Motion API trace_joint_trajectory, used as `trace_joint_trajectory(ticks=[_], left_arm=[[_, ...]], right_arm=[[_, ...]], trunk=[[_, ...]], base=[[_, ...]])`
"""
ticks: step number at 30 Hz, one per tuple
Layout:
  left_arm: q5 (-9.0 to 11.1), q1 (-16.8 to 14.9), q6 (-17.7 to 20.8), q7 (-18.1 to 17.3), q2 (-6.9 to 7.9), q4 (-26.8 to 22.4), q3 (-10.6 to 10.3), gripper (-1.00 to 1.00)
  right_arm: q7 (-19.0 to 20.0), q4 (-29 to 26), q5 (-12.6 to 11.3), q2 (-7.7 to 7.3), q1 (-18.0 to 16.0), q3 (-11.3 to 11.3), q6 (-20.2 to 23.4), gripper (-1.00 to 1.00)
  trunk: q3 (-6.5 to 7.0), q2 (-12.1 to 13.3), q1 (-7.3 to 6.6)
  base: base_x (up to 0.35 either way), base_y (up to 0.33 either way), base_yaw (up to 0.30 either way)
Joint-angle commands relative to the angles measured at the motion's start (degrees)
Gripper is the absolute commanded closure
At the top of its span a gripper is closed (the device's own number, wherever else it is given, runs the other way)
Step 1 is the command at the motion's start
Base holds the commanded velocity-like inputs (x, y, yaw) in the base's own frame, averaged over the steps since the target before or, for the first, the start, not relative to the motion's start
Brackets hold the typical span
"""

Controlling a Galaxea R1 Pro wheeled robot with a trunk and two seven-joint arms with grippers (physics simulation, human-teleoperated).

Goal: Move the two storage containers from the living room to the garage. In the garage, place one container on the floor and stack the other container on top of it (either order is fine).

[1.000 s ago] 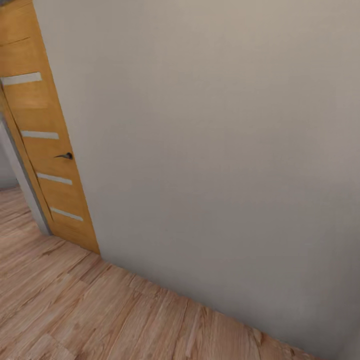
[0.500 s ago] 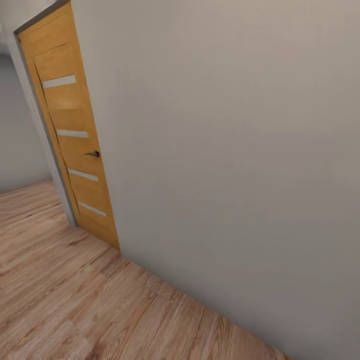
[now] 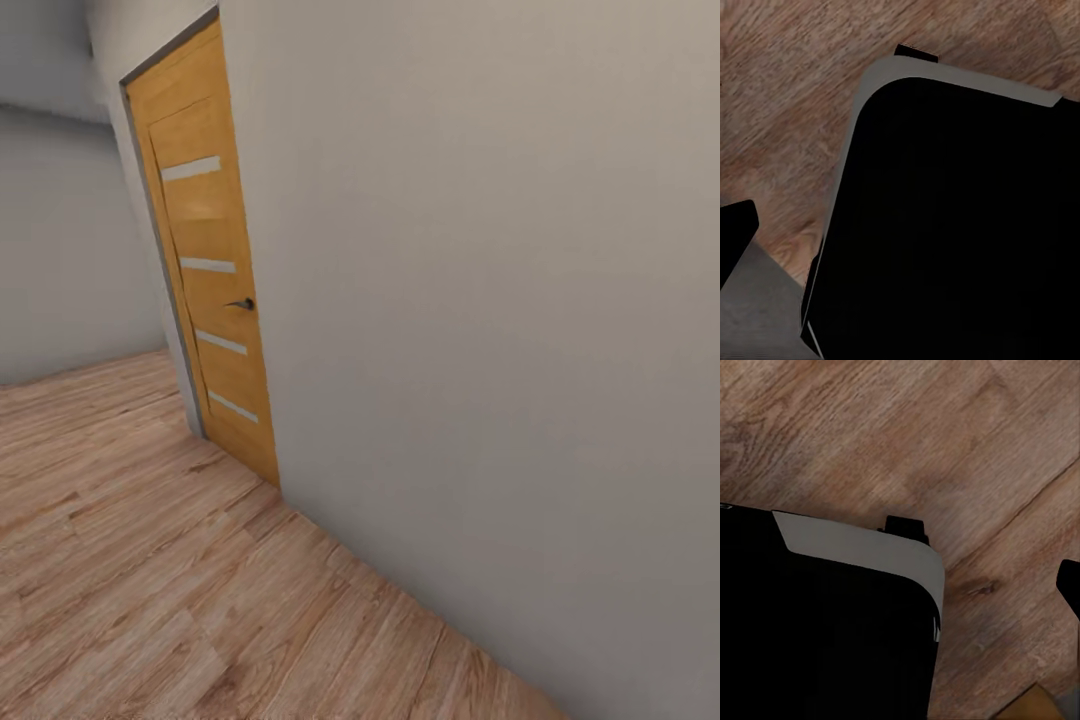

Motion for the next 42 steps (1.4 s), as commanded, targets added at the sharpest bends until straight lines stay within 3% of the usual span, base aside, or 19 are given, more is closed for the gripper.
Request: trace_joint_trajectory(ticks=[1, 22, 42], left_arm=[[0.06, -0.01, -0.12, 0.05, -0.02, 0.0, 0.34, -1.0], [0.06, -0.01, -0.12, 0.04, -0.03, 0.0, 0.39, -1.0], [0.13, -0.01, -0.03, 0.04, 0.06, 0.0, 0.38, -1.0]], right_arm=[[-0.04, 0.18, -0.54, 0.01, -0.07, 0.49, 0.28, -1.0], [-0.04, 0.18, -0.02, -0.17, -0.07, 0.92, 0.83, -1.0], [-0.04, 0.18, -0.14, -0.09, -0.07, 0.93, 0.75, -1.0]], trunk=[[-0.05, -0.03, 0.0], [-0.05, -0.03, 0.0], [-0.05, -0.03, 0.0]], base=[[0.0, 0.0, 0.297], [0.013, 0.0, 0.297], [0.309, 0.0, 0.297]])
